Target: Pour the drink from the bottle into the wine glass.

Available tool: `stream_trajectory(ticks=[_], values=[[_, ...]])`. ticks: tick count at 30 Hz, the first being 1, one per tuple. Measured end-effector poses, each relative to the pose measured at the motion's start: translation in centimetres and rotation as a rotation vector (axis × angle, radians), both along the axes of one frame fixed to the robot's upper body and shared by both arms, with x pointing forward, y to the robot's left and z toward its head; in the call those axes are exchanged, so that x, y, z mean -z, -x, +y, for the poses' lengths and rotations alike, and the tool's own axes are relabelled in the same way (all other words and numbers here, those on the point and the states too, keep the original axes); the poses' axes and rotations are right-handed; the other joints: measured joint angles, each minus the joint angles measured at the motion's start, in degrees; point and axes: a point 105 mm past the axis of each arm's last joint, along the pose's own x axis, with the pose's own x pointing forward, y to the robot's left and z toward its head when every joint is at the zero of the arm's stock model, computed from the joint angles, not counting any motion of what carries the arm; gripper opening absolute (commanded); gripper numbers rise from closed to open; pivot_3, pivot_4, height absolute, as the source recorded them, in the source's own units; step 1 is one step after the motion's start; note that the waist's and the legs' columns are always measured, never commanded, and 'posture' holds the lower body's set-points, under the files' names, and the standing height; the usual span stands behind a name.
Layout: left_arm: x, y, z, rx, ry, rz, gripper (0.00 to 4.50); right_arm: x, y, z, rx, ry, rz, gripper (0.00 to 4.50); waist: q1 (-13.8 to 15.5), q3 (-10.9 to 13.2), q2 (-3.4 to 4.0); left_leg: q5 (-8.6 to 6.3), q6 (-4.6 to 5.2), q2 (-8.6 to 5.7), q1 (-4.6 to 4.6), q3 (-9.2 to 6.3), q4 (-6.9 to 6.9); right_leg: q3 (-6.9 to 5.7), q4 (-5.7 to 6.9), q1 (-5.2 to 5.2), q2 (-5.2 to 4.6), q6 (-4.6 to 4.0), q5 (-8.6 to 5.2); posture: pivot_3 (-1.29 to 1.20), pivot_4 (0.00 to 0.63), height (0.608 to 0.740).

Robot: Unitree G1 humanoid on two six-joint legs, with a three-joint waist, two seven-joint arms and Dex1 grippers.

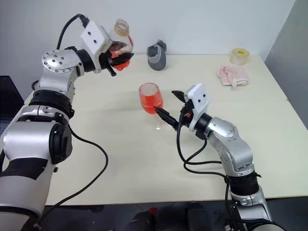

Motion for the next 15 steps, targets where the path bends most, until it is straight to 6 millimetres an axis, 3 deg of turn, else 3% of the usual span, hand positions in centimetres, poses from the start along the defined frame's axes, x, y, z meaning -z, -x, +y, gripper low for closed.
stream_trajectory(ticks=[4,8,15], values=[[3.5,0.9,2.2,-0.051,0.116,0.084,1.38,-1.1,0.9,0.1,-0.038,-0.056,-0.021,4.50,-0.34,-0.03,0.01,0.01,-0.01,0.22,0.05,-0.04,-0.01,0.04,0.06,0.00,-0.24,0.00,0.00,0.00,0.150,0.740],[7.7,2.6,4.6,-0.173,0.228,0.179,1.38,-0.1,1.4,-0.1,-0.059,-0.044,-0.005,4.50,-0.30,-0.05,-0.02,0.02,-0.03,0.37,0.03,-0.03,0.00,0.03,0.02,0.00,-0.25,-0.01,0.01,0.00,0.150,0.740],[11.5,6.9,10.8,-0.468,0.474,0.204,1.38,1.1,3.2,0.2,-0.178,0.001,-0.036,4.50,0.38,-0.18,-0.22,0.01,-0.03,0.38,0.10,0.02,-0.01,0.00,0.00,0.10,-0.27,-0.01,0.01,0.00,0.150,0.740]])
